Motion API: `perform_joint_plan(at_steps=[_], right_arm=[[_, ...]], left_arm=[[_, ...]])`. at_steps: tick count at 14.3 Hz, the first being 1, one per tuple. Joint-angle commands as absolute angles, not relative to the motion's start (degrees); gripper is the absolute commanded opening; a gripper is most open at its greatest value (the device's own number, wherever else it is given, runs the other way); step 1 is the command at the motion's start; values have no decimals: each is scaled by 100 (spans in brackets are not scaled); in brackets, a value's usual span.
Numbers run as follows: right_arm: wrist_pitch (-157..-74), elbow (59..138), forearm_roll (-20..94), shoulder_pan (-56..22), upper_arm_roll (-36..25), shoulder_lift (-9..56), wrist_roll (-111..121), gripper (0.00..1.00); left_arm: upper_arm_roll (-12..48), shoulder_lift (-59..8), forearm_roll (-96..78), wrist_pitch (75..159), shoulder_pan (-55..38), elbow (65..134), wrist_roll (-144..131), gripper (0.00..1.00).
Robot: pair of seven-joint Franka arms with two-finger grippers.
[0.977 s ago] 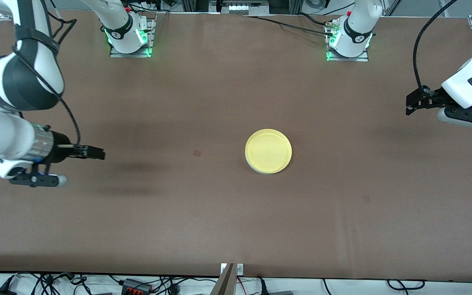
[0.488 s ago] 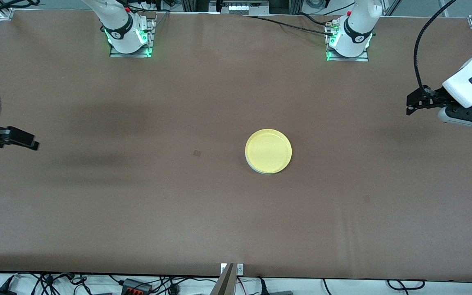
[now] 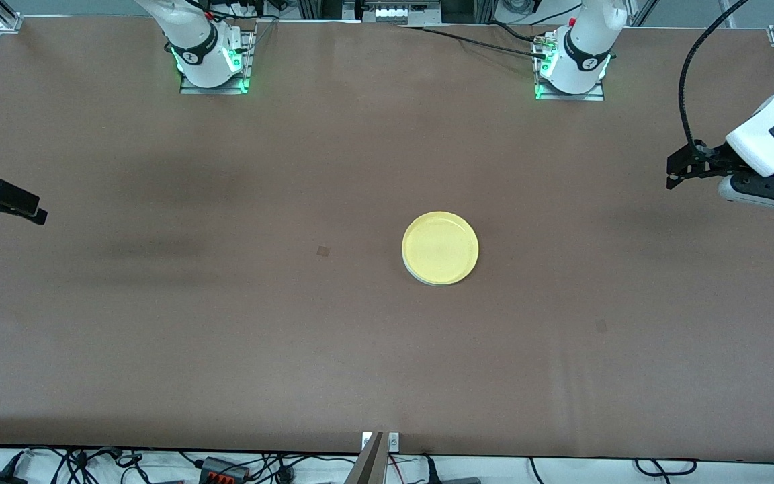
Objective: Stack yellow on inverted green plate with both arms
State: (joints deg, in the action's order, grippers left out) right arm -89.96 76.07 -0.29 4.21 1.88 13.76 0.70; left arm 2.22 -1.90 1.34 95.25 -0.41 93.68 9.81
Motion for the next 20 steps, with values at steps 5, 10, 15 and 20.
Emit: perform_joint_plan(at_steps=[5, 10, 15, 20], right_arm=[[-9606, 9517, -351, 492, 264, 80, 141, 100], [-9816, 10299, -272, 501, 272, -500, 70, 100], [-9835, 10275, -290, 501, 272, -554, 149, 100], [-9826, 10011, -220, 510, 255, -404, 70, 100]], left_arm=[[211, -264, 158, 9413, -62, 9185, 1063, 100], [211, -264, -53, 9387, -35, 9193, 835, 100], [211, -264, -53, 9387, -44, 9185, 835, 100], [211, -264, -53, 9387, -44, 9185, 835, 100]])
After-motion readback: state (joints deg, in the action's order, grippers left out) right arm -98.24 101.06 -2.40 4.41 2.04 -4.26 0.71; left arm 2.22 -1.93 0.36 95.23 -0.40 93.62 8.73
